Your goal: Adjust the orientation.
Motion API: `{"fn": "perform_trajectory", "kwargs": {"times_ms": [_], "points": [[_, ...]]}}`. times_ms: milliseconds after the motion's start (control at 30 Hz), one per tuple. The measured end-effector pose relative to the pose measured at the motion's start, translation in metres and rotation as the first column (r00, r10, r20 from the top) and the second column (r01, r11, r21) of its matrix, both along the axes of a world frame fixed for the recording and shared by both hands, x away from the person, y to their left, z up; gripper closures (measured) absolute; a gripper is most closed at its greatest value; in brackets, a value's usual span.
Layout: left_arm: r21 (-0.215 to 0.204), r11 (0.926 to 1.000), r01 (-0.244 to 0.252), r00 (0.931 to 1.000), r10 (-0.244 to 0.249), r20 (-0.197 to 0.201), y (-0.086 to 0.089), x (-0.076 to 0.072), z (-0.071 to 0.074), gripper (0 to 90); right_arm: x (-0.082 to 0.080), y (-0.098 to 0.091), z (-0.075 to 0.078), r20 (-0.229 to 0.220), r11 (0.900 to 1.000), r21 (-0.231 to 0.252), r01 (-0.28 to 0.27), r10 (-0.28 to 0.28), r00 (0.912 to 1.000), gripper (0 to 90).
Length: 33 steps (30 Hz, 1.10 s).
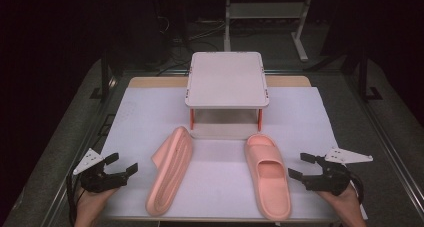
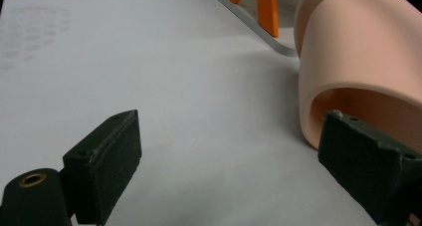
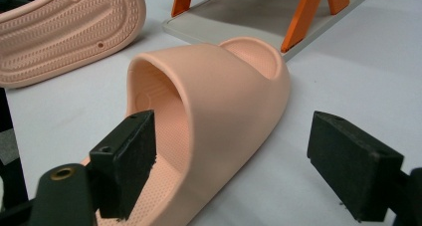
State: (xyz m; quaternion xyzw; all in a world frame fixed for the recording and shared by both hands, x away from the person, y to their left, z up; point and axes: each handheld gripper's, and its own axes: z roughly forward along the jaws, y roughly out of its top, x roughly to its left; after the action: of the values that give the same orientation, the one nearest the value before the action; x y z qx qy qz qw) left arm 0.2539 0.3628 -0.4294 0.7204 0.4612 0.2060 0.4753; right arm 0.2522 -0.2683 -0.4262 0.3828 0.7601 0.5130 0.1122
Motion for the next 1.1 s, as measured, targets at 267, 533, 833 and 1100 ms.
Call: {"fn": "perform_trajectory", "kwargs": {"times_ms": [267, 533, 833, 1100], "points": [[-0.012, 0.9992, 0.039, 0.9991, -0.039, -0.014, -0.01, -0.001, 0.0, 9.6, -0.003, -0.005, 0.001, 0.009, 0.9999, 0.009, 0.007, -0.007, 0.9999, 18.7], [0.009, 0.9958, 0.091, 0.9944, -0.09, -0.055, -0.024, 0.002, -0.002, 9.8, -0.004, -0.002, 0.002, 0.01, 1.0, 0.008, -0.002, 0.002, 1.0, 18.6], [0.014, 0.9902, 0.139, 0.9844, -0.137, -0.111, -0.04, 0.01, -0.007, 15.6, -0.003, -0.001, 0.003, 0.009, 0.9999, 0.007, -0.008, 0.008, 0.9999, 18.6], [0.017, 0.9881, 0.153, 0.9789, -0.149, -0.139, -0.052, 0.019, -0.011, 21.4, -0.004, -0.001, 0.003, 0.009, 0.9999, 0.008, -0.011, 0.011, 0.9999, 18.5]]}}
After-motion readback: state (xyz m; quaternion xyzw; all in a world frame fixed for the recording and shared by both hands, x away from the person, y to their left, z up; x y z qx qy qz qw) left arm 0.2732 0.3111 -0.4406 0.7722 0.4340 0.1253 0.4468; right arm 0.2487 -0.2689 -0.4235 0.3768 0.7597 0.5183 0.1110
